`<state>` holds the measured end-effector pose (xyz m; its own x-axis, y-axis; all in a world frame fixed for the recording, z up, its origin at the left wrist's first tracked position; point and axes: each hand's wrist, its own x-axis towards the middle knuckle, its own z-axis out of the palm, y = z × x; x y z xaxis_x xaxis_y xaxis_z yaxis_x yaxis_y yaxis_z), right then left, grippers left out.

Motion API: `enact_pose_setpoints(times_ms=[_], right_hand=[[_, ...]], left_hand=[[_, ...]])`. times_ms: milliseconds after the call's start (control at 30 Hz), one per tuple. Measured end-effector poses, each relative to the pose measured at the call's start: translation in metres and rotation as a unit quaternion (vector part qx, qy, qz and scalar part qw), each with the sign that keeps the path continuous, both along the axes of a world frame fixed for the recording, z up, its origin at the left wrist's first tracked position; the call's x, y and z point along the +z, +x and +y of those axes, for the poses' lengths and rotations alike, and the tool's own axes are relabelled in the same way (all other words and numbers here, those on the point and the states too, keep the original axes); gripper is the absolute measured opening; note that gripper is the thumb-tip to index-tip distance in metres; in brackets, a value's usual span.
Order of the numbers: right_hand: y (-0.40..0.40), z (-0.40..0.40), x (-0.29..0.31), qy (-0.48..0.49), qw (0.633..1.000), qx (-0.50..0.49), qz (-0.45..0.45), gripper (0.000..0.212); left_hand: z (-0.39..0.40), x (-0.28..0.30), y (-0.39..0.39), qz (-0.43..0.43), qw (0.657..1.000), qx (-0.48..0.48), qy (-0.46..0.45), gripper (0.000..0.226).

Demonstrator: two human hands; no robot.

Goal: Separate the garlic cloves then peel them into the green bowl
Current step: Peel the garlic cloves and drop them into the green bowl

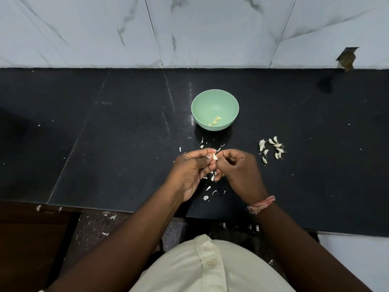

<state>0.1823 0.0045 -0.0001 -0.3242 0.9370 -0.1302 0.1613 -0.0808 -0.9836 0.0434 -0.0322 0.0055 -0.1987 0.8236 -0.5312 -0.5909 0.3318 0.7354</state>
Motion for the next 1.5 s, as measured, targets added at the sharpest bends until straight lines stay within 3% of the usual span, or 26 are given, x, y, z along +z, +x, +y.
enact_pose_setpoints(times_ms=[267, 567, 1033, 1500], right_hand=[[0.001, 0.006, -0.003, -0.013, 1.0, 0.012, -0.008, 0.011], [0.003, 0.008, -0.005, 0.005, 0.999, 0.053, -0.006, 0.01], [0.001, 0.01, -0.01, 0.115, 0.985, 0.048, -0.115, 0.007], [-0.012, 0.005, -0.011, 0.013, 0.998, -0.054, -0.031, 0.006]], left_hand=[[-0.001, 0.0, -0.002, -0.04, 0.999, 0.031, 0.008, 0.019], [0.001, -0.001, -0.008, -0.026, 0.999, 0.025, 0.006, 0.015], [-0.001, -0.003, -0.005, -0.009, 1.0, -0.002, 0.017, 0.02], [-0.002, -0.004, -0.005, -0.052, 0.998, 0.001, 0.025, 0.018]])
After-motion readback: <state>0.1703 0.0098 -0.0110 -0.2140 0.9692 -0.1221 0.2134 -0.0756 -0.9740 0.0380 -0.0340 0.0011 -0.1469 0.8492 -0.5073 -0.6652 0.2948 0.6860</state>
